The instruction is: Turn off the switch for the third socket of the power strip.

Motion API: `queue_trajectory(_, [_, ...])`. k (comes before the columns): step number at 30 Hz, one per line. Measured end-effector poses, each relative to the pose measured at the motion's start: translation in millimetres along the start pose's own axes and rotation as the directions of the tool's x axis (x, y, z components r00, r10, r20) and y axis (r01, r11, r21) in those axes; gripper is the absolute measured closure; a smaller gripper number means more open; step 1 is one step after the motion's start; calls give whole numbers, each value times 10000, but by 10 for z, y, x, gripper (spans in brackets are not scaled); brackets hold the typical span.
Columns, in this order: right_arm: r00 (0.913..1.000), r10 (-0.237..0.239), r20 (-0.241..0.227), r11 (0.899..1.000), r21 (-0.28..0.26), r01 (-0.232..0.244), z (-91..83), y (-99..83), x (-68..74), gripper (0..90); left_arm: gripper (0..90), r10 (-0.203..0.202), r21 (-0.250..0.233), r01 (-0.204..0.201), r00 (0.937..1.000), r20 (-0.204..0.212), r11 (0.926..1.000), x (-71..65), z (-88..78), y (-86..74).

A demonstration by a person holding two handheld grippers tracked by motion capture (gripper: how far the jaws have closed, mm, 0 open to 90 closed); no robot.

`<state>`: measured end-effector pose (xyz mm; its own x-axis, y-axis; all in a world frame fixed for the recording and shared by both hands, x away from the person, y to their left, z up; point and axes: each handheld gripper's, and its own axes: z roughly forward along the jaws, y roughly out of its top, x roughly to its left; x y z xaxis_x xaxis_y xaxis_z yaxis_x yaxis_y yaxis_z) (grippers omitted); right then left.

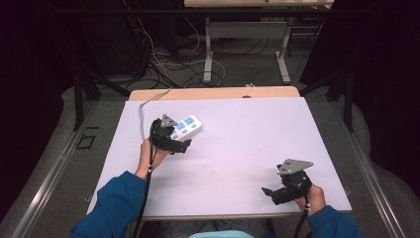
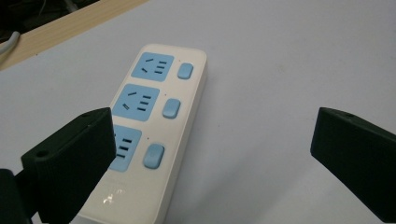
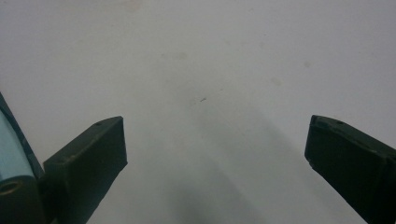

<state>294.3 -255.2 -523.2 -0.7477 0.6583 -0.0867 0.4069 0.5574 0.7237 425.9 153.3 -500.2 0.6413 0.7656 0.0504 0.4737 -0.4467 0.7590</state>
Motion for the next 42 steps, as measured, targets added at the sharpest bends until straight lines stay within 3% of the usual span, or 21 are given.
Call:
queue_trajectory(20, [10000,-28,53,9999,-107,28,-5,1,5,50,1,619,55,-619,9981,-57,9981,-224,-415,-341])
queue_trajectory(42, [9999,-96,41,10000,-20,96,-17,7,9,50,0,759,100,-758,9970,-154,9971,-356,-788,-727])
